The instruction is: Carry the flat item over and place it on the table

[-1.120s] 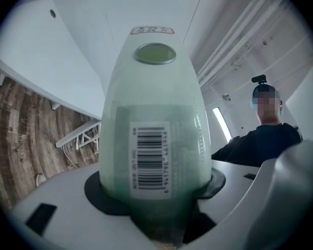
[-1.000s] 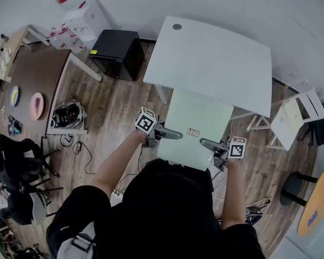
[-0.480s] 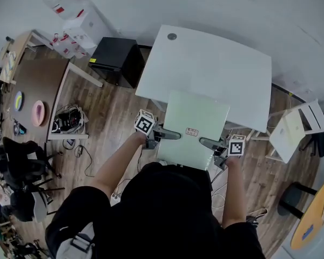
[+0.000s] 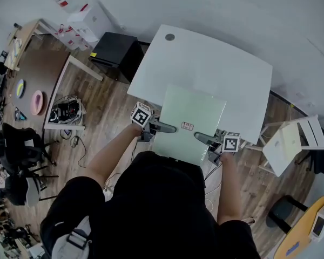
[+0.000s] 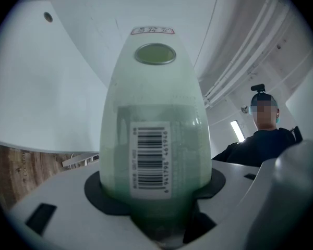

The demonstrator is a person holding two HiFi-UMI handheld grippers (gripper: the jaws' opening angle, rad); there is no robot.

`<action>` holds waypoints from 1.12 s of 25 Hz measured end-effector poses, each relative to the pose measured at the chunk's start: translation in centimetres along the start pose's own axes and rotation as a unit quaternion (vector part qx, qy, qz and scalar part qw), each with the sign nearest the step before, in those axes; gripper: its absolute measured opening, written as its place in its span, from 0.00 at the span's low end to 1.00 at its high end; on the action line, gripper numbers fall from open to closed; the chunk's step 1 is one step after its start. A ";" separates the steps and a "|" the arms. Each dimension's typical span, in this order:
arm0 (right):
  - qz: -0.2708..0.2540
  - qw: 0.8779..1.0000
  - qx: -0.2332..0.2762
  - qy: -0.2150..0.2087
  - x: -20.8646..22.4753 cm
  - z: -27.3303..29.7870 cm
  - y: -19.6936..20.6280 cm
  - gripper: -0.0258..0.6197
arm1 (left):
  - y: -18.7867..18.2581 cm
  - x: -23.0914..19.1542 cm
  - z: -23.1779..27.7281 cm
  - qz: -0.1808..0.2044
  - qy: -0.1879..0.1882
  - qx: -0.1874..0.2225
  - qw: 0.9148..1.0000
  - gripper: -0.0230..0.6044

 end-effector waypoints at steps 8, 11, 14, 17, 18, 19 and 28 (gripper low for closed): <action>0.017 1.000 -0.018 -0.016 2.8 -1.2 -1.7 0.51 | -2.0 -1.6 1.3 -0.020 -0.015 0.030 0.999 0.52; 0.027 0.999 -0.017 -0.014 3.5 -1.5 -2.3 0.51 | -2.9 -2.0 1.7 -0.029 -0.015 0.029 0.999 0.52; 0.031 0.999 -0.013 -0.009 4.2 -2.0 -2.6 0.51 | -3.5 -2.5 2.3 -0.035 -0.013 0.024 0.999 0.52; 0.030 1.000 -0.009 -0.001 5.1 -2.3 -2.9 0.51 | -4.3 -3.1 2.4 -0.037 -0.008 0.017 0.999 0.52; 0.030 1.000 -0.009 0.001 5.4 -2.3 -3.1 0.51 | -4.7 -3.3 2.4 -0.037 -0.006 0.015 0.999 0.52; 0.030 1.000 -0.008 0.003 5.6 -2.3 -3.3 0.51 | -5.0 -3.4 2.4 -0.036 -0.004 0.014 0.999 0.52; 0.033 0.999 0.005 0.014 8.7 -2.4 -5.6 0.51 | -8.4 -5.9 2.5 -0.024 -0.005 -0.009 1.000 0.52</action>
Point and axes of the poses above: the fingertips, and each gripper's own axes: z forward along the fingers, x to its right, y out of its underside, the point moved 2 cm from there along -z, backward along the fingers, and after that the axes turned 11 degrees about -z, right-handed, at the moved point
